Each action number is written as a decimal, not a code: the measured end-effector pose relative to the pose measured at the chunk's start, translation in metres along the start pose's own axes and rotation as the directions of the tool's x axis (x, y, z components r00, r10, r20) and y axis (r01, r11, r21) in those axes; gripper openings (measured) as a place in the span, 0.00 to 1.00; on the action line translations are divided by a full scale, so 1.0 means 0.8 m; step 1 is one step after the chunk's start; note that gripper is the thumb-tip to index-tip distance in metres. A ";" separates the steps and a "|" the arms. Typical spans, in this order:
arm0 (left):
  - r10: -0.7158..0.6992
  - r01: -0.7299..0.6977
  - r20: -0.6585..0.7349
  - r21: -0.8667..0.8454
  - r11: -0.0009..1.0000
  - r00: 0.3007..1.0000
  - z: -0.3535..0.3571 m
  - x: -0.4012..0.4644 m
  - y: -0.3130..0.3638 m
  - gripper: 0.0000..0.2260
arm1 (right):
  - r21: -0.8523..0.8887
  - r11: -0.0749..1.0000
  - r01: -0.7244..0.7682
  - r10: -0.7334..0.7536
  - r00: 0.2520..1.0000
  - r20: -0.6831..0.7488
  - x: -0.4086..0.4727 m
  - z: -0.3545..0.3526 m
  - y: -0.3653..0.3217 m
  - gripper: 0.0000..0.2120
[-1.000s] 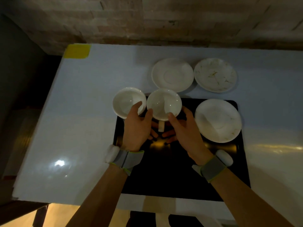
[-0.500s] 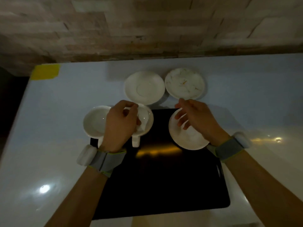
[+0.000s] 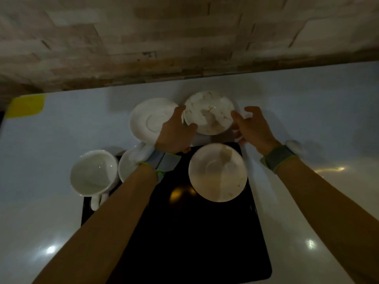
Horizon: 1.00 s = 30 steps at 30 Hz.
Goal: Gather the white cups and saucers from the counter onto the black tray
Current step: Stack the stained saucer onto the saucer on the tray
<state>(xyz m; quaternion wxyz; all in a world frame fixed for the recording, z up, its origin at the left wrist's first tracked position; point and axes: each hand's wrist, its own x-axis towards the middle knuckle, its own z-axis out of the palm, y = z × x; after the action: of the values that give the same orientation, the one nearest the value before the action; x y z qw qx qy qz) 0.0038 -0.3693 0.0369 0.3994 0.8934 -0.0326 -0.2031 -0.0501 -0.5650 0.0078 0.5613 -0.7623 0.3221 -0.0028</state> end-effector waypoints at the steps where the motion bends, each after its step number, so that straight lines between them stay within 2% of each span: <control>1: -0.001 0.001 -0.029 0.024 1.000 1.000 0.007 0.008 -0.001 0.27 | 0.004 1.000 -0.006 0.006 1.000 0.009 0.003 0.001 0.001 0.28; 6: 0.000 0.003 -0.089 0.031 1.000 0.996 0.043 0.028 -0.005 0.28 | 0.035 0.999 -0.019 0.017 0.997 0.074 0.018 0.005 0.004 0.24; 10: -0.133 0.156 -0.325 0.047 0.987 0.936 0.065 0.039 0.001 0.26 | 0.025 0.999 -0.040 0.037 0.994 0.107 0.029 0.005 0.005 0.22; 13: -0.119 0.110 -0.255 -0.049 0.993 0.960 0.070 0.041 0.000 0.26 | 0.008 0.999 -0.035 0.034 0.992 0.123 0.033 0.004 0.005 0.19; 14: -0.146 0.145 -0.306 -0.025 0.989 0.941 0.071 0.041 0.001 0.23 | 0.001 1.000 -0.029 0.029 0.991 0.130 0.034 0.005 0.005 0.17; 15: -0.121 0.134 -0.463 -0.005 0.991 0.878 0.074 0.040 0.006 0.19 | -0.003 1.000 -0.021 0.021 0.991 0.136 0.034 0.005 0.005 0.17; 16: -0.040 0.064 -0.564 0.023 0.998 0.825 0.075 0.045 0.008 0.15 | 0.000 1.000 -0.014 0.014 0.990 0.137 0.035 0.006 0.004 0.16; 17: 0.024 -0.003 -0.499 0.044 0.999 0.866 0.068 0.043 0.009 0.13 | 0.011 1.000 -0.009 0.007 0.991 0.134 0.035 0.006 0.004 0.16; 18: 0.092 -0.037 -0.534 0.113 0.993 0.841 0.068 0.050 -0.002 0.13 | 0.029 1.000 -0.008 0.005 0.992 0.126 0.035 0.007 0.003 0.16; 19: 0.094 -0.058 -0.505 0.085 0.995 0.858 0.064 0.051 -0.010 0.15 | 0.051 0.999 -0.011 0.005 0.993 0.119 0.035 0.007 0.002 0.16; 20: 0.034 -0.035 -0.442 0.007 0.999 0.896 0.063 0.050 -0.009 0.20 | 0.071 0.997 -0.014 0.006 0.993 0.114 0.034 0.007 0.001 0.15; 21: -0.026 0.014 -0.238 -0.051 0.999 0.971 0.057 0.041 -0.009 0.26 | 0.086 0.996 -0.014 0.004 0.994 0.110 0.032 0.007 0.001 0.15; 22: -0.047 0.038 -0.119 -0.076 0.996 0.992 0.049 0.034 -0.009 0.29 | 0.099 0.995 -0.010 0.000 0.994 0.106 0.031 0.006 0.000 0.14; 26: -0.080 0.058 -0.114 -0.180 0.982 0.990 0.044 0.019 -0.003 0.29 | 0.120 0.993 0.021 -0.031 0.996 0.082 0.017 0.001 -0.003 0.15; 30: -0.084 0.071 -0.063 -0.182 0.981 0.995 0.037 0.011 -0.007 0.25 | 0.144 0.988 0.050 -0.058 0.997 0.055 -0.006 -0.004 -0.006 0.15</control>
<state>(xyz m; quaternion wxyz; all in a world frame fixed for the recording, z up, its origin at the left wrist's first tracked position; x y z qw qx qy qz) -0.0003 -0.3878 0.0120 0.4709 0.8610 0.0346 -0.1891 -0.0523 -0.5646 0.0146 0.6233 -0.7285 0.2835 -0.0186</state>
